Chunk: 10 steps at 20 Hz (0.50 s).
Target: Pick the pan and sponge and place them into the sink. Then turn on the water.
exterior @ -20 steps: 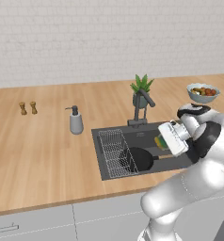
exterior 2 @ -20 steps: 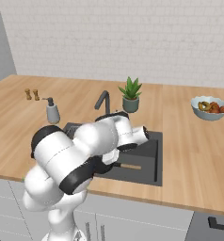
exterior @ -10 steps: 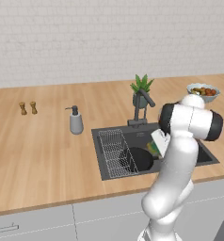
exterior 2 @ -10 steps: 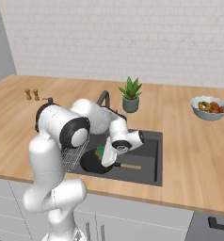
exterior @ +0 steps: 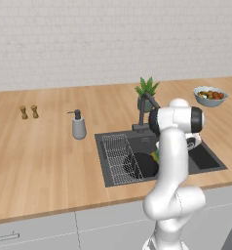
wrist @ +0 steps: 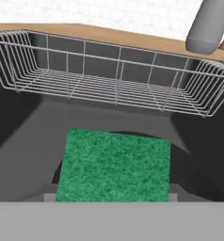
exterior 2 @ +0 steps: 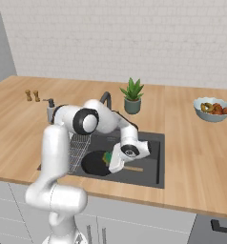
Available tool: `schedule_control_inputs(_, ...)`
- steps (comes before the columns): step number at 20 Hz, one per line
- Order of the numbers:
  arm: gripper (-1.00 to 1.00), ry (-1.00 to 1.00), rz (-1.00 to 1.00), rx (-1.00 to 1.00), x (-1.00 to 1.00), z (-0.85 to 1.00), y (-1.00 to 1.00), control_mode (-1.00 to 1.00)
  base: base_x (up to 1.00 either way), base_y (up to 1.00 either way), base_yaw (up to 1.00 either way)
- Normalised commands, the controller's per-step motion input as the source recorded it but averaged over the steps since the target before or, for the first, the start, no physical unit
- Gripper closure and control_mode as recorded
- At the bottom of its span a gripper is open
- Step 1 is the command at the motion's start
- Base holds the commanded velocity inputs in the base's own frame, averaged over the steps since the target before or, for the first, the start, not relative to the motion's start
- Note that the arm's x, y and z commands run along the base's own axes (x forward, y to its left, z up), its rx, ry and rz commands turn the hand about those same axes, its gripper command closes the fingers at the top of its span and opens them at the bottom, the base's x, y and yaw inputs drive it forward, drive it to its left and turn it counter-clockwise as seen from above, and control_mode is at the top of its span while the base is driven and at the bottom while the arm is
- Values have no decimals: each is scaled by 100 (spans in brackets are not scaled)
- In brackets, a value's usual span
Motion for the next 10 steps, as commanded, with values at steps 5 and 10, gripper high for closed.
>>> schedule_control_inputs(5, 100, 0, -1, 3, 36, -25, 0, -100, 0, 0, 0)
schedule_control_inputs(10, 100, 0, -4, 0, 34, -28, 0, -100, 0, 0, 0)
